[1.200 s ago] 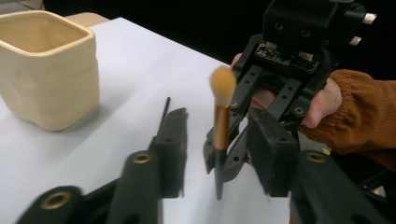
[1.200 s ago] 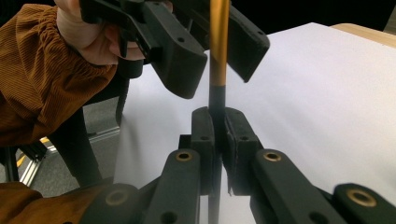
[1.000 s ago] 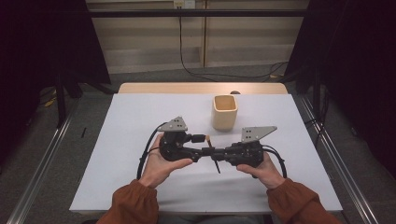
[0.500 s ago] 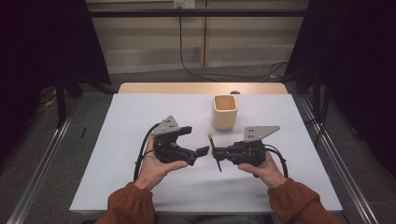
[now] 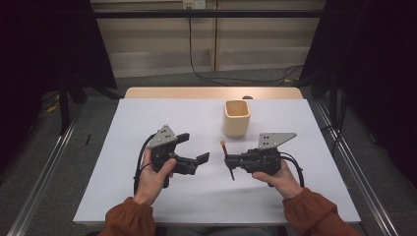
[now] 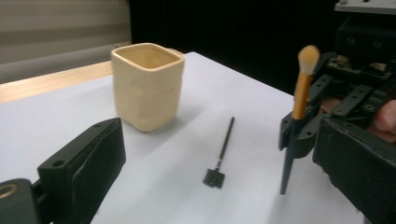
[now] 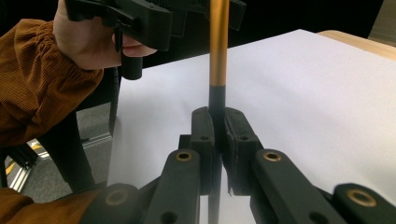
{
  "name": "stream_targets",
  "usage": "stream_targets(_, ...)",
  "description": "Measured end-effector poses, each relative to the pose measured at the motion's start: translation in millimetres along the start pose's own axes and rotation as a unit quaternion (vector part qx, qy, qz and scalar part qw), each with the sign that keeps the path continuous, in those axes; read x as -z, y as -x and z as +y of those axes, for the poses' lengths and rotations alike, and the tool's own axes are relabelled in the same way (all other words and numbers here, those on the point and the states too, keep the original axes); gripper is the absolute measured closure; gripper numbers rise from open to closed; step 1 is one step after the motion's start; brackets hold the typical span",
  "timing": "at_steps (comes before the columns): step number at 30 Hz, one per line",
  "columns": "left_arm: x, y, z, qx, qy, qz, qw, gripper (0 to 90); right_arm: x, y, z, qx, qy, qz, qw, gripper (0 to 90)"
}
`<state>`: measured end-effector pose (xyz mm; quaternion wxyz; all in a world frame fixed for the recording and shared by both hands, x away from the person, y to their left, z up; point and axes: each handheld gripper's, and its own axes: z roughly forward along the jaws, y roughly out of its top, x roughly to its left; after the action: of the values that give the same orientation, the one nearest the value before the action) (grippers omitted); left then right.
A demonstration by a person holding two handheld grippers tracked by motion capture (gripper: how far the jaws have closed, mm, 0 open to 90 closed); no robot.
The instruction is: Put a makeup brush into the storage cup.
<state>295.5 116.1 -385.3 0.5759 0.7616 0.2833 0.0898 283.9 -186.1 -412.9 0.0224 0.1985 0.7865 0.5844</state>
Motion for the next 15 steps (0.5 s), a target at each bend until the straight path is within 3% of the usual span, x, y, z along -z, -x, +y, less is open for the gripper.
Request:
stream_targets(4,3.8,-3.0,-4.1,0.005,0.007,0.011,0.9999,2.5,1.7,0.2,-0.5,-0.001,0.001,-0.004,1.0000,83.4)
stream_targets(6,8.5,-3.7,-5.8,-0.006,0.013,0.032,0.9994,2.7,2.9,0.7,-0.7,-0.002,0.001,-0.006,1.0000,83.4)
stream_targets(15,22.2,-4.9,-10.6,-0.006,0.015,0.037,0.9992,2.7,7.7,2.1,0.8,-0.002,0.009,-0.014,0.9999,83.4)
